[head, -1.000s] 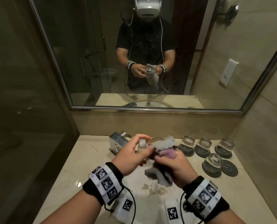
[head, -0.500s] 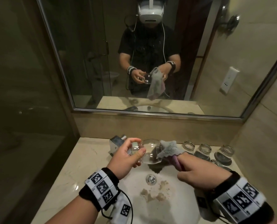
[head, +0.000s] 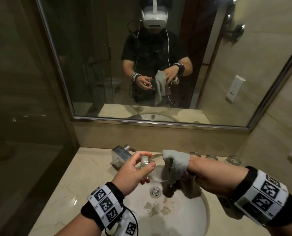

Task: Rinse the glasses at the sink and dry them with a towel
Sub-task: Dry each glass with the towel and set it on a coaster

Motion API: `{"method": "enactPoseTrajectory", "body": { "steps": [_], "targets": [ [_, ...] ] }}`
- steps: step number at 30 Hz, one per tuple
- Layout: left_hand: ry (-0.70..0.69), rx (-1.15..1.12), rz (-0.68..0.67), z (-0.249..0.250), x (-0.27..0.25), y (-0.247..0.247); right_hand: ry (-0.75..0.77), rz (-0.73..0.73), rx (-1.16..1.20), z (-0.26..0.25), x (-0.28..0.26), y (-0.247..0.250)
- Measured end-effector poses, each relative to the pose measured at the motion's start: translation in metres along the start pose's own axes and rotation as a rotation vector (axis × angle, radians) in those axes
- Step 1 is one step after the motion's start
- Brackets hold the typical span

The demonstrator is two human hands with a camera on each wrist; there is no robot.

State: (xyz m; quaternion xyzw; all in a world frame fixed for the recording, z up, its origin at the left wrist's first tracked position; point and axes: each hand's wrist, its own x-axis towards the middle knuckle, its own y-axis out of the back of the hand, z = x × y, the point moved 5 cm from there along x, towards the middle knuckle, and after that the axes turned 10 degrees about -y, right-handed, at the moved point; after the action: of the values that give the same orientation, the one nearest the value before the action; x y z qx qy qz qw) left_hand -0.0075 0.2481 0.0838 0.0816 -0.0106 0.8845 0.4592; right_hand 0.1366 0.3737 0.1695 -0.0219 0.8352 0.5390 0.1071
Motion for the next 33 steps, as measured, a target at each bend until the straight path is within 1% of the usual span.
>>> {"method": "enactPoseTrajectory", "body": {
  "steps": [1,2,3,5,6,7,9,10,11,12,14,15,17,18,19,20,21,22,23,24,26,27,28,29,30,31,32,33],
  "targets": [
    [0.003,-0.006,0.004,0.000,0.001,0.001,0.012,-0.028,0.076,-0.002,-0.001,0.000],
    [0.005,-0.009,0.007,0.000,0.002,0.002,0.032,-0.051,0.095,-0.002,-0.001,-0.001],
    [0.003,-0.009,0.009,0.000,0.003,0.002,0.044,-0.035,0.047,0.001,0.001,-0.003],
    [-0.011,-0.002,0.004,0.002,0.004,0.001,-0.010,0.050,-0.130,0.015,0.011,-0.003],
    [-0.018,0.003,-0.002,0.002,0.004,0.000,-0.053,0.076,-0.163,0.019,0.016,-0.002],
    [-0.026,0.004,-0.005,0.002,0.004,-0.002,-0.034,0.120,-0.154,0.021,0.020,-0.001],
    [-0.040,-0.017,-0.005,0.004,0.004,-0.005,0.093,0.259,-0.085,0.012,0.023,0.005],
    [-0.051,-0.038,-0.002,0.006,0.004,-0.007,0.141,0.332,-0.011,0.007,0.023,0.008],
    [-0.065,-0.063,0.003,0.008,0.005,-0.009,0.122,0.395,0.116,0.007,0.024,0.008],
    [-0.089,-0.089,0.003,0.012,0.006,-0.012,0.058,0.443,0.294,0.009,0.025,0.005],
    [-0.173,-0.080,-0.009,0.021,0.008,-0.019,-0.107,0.463,0.710,0.016,0.033,-0.009],
    [-0.219,-0.042,-0.025,0.024,0.009,-0.022,-0.169,0.427,0.953,0.019,0.039,-0.020],
    [-0.309,0.127,-0.055,0.022,0.010,-0.024,-0.268,0.260,1.474,0.020,0.052,-0.041],
    [-0.362,0.248,-0.066,0.021,0.010,-0.023,-0.327,0.171,1.677,0.019,0.055,-0.051],
    [-0.423,0.355,-0.078,0.020,0.010,-0.022,-0.380,0.099,1.789,0.019,0.056,-0.057],
    [-0.480,0.423,-0.087,0.019,0.009,-0.020,-0.426,0.053,1.825,0.019,0.055,-0.062],
    [-0.501,0.448,-0.096,0.018,0.008,-0.019,-0.447,0.052,1.823,0.020,0.055,-0.064],
    [-0.481,0.432,-0.099,0.016,0.007,-0.020,-0.440,0.082,1.804,0.023,0.056,-0.064],
    [-0.409,0.369,-0.096,0.011,0.008,-0.019,-0.420,0.156,1.761,0.025,0.057,-0.062],
    [-0.287,0.257,-0.097,0.007,0.009,-0.019,-0.371,0.259,1.696,0.027,0.057,-0.058],
    [0.012,-0.111,-0.062,-0.003,0.009,-0.022,-0.267,0.494,1.431,0.022,0.049,-0.044],
    [0.105,-0.240,-0.033,-0.009,0.011,-0.021,-0.221,0.549,1.329,0.017,0.046,-0.041],
    [0.130,-0.280,-0.031,-0.007,0.011,-0.021,-0.185,0.559,1.281,0.011,0.044,-0.040],
    [0.089,-0.218,-0.045,-0.003,0.011,-0.020,-0.175,0.548,1.278,0.010,0.044,-0.044],
    [-0.013,-0.102,-0.068,0.004,0.011,-0.018,-0.195,0.548,1.303,0.014,0.047,-0.047],
    [-0.160,0.063,-0.081,0.013,0.009,-0.016,-0.242,0.535,1.382,0.022,0.052,-0.051],
    [-0.312,0.237,-0.081,0.018,0.009,-0.015,-0.298,0.477,1.504,0.029,0.058,-0.058],
    [-0.432,0.376,-0.092,0.021,0.009,-0.014,-0.354,0.384,1.636,0.031,0.063,-0.064]
  ]
}}
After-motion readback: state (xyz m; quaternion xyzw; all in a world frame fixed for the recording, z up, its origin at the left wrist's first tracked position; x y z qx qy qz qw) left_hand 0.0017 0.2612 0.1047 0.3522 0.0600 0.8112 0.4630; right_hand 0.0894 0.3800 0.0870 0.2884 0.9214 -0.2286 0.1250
